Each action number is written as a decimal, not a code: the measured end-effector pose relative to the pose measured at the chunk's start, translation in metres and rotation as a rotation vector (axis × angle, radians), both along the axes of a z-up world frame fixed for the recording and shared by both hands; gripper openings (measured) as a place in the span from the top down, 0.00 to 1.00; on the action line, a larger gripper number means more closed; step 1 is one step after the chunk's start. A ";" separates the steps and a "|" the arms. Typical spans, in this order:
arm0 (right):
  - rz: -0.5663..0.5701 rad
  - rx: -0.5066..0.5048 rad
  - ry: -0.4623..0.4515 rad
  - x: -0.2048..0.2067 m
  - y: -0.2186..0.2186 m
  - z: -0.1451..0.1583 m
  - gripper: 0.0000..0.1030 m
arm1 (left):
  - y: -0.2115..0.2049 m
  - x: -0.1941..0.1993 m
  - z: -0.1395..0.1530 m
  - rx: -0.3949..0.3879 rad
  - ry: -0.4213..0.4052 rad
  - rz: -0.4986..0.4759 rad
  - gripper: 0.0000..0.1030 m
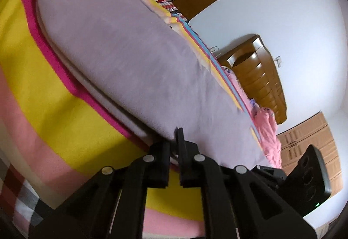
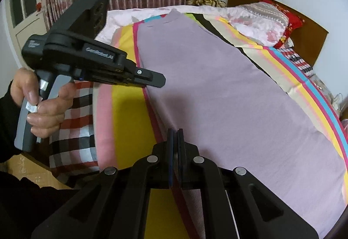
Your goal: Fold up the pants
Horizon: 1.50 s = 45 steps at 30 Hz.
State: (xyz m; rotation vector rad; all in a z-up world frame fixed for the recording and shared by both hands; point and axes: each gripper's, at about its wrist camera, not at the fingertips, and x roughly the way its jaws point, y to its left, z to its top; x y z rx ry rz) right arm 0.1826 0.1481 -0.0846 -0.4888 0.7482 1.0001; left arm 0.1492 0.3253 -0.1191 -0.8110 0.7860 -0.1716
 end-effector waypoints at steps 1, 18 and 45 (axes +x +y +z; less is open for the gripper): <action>0.003 0.001 0.013 0.000 0.000 -0.001 0.89 | 0.000 -0.001 0.002 0.010 0.000 -0.012 0.89; -0.361 0.029 0.151 0.027 -0.063 -0.004 0.53 | -0.033 0.029 0.034 0.478 0.041 0.061 0.17; -0.903 0.226 0.105 -0.010 -0.323 0.017 0.15 | -0.221 0.030 0.074 0.896 -0.074 -0.203 0.03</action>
